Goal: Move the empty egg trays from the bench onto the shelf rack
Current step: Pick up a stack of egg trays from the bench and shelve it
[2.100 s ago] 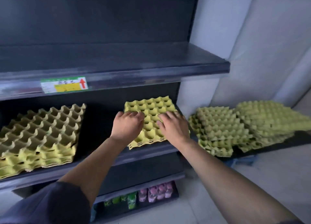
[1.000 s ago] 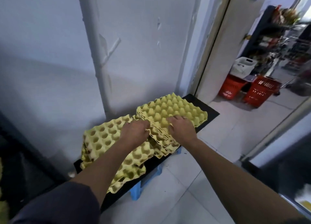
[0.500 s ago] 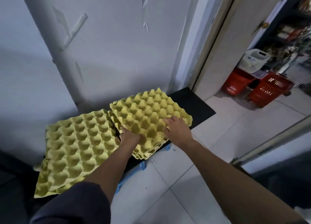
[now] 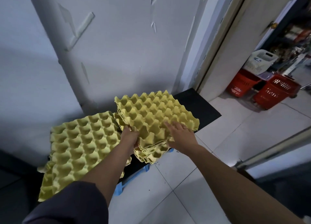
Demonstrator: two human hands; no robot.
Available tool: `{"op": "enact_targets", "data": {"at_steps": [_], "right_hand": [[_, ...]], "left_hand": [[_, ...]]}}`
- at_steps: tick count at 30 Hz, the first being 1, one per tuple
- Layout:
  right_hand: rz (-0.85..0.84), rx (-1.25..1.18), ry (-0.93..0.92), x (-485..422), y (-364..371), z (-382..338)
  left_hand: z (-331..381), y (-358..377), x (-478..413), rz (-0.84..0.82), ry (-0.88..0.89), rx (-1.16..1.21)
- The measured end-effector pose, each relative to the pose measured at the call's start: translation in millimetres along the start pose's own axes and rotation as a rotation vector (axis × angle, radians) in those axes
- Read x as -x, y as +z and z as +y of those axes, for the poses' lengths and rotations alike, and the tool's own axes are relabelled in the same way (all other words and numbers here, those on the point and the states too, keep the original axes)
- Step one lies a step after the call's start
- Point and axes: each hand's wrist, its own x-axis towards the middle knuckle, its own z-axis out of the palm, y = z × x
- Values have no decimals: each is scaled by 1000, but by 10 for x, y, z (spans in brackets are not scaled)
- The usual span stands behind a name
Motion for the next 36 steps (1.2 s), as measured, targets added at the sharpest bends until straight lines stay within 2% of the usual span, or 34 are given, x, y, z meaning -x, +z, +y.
{"op": "enact_targets", "data": {"at_steps": [8,18,28,33,36], "right_hand": [[196,115,-22,19,-220,-166],[180,176,-362,688,-301,-749],[295,160,-761,1609,-82,-2114],[338,144,-868,1922,-46,-2957],[329,110,-902,2037,16,-3527]], "left_hand": [[243,-411,272,-2,115,16],[-170,-1299,1276,127,232,12],[-890,-2491,2792,461,324,97],[-1165,-3220,3216,633,330,256],[-1288,-3661,3403,687,365,213]]}}
